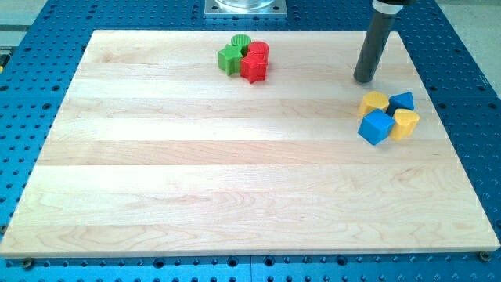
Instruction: Slide the red blocks to the center of the board
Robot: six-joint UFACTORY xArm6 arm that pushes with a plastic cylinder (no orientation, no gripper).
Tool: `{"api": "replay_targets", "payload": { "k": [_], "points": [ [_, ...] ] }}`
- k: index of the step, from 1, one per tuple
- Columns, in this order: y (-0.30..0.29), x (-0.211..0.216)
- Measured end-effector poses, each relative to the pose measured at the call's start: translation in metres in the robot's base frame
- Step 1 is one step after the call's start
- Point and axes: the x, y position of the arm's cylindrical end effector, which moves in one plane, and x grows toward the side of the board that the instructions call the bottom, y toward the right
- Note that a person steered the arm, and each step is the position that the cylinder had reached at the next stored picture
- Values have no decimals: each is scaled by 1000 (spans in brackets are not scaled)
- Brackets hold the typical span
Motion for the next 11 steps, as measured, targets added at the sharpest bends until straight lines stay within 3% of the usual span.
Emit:
{"api": "replay_targets", "payload": {
  "k": [1,3,4,5,8,11],
  "points": [
    [-4,-10],
    [-104,-115],
    [-121,-123],
    [-172,-118],
    [-184,-1],
    [-154,-13]
  ]
}}
